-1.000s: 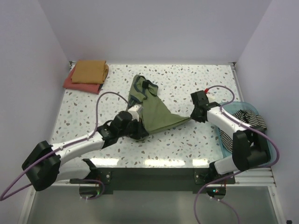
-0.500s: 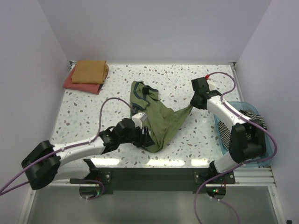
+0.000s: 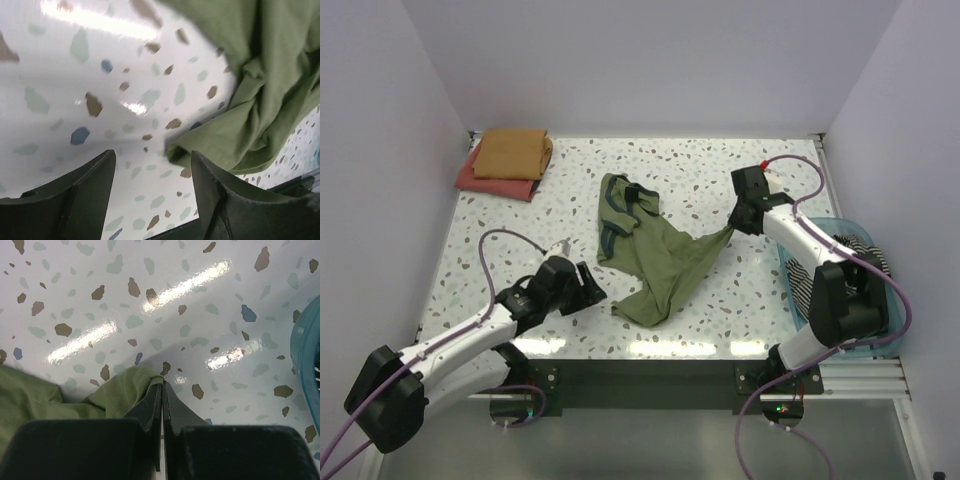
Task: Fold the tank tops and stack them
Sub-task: Flatten the tank top out
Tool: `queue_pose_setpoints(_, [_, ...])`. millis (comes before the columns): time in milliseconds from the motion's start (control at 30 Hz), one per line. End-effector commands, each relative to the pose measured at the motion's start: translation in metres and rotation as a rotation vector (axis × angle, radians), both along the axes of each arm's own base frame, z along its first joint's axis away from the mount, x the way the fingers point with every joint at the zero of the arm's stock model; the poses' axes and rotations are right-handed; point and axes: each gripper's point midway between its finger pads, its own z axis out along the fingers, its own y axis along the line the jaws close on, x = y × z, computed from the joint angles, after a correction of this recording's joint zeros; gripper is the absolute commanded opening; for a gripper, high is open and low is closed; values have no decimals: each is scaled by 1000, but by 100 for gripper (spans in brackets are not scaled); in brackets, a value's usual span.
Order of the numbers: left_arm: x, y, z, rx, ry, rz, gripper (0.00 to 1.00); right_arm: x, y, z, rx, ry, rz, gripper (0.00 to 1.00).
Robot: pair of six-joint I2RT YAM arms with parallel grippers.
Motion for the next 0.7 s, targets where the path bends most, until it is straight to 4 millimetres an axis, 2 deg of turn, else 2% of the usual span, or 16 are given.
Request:
queue_pose_setpoints(0, [-16, -18, -7, -199, 132, 45, 67, 4, 1, 5, 14, -24, 12, 0])
queue_pose_setpoints(33, [-21, -17, -16, -216, 164, 64, 68, 4, 2, 5, 17, -22, 18, 0])
queue_pose_setpoints(133, [-23, -26, -14, -334, 207, 121, 70, 2, 2, 4, 16, -21, 23, 0])
queue_pose_setpoints(167, [-26, -24, -22, -345, 230, 145, 71, 1, 1, 4, 15, -22, 24, 0])
queue_pose_setpoints(267, [-24, -32, -23, -443, 252, 190, 72, -1, 0, 5, 11, -24, 26, 0])
queue_pose_setpoints(333, [-15, -39, -13, -467, 223, 177, 72, -1, -2, 7, 13, -30, 26, 0])
queue_pose_setpoints(400, [-13, -36, -23, -371, 231, 150, 71, -2, -2, 7, 14, -28, 29, 0])
queue_pose_setpoints(433, [-4, -42, -12, -356, 205, 135, 71, -1, -4, 8, 16, -32, 26, 0])
queue_pose_setpoints(467, [-7, -35, -26, -280, 240, 151, 71, -1, -4, 8, 16, -32, 29, 0])
queue_pose_setpoints(533, [-3, -36, -28, -234, 229, 128, 70, 0, -5, 9, 21, -35, 27, 0])
queue_pose_setpoints(667, [-11, -32, -43, -170, 273, 121, 65, 1, -7, 12, 32, -44, 27, 0])
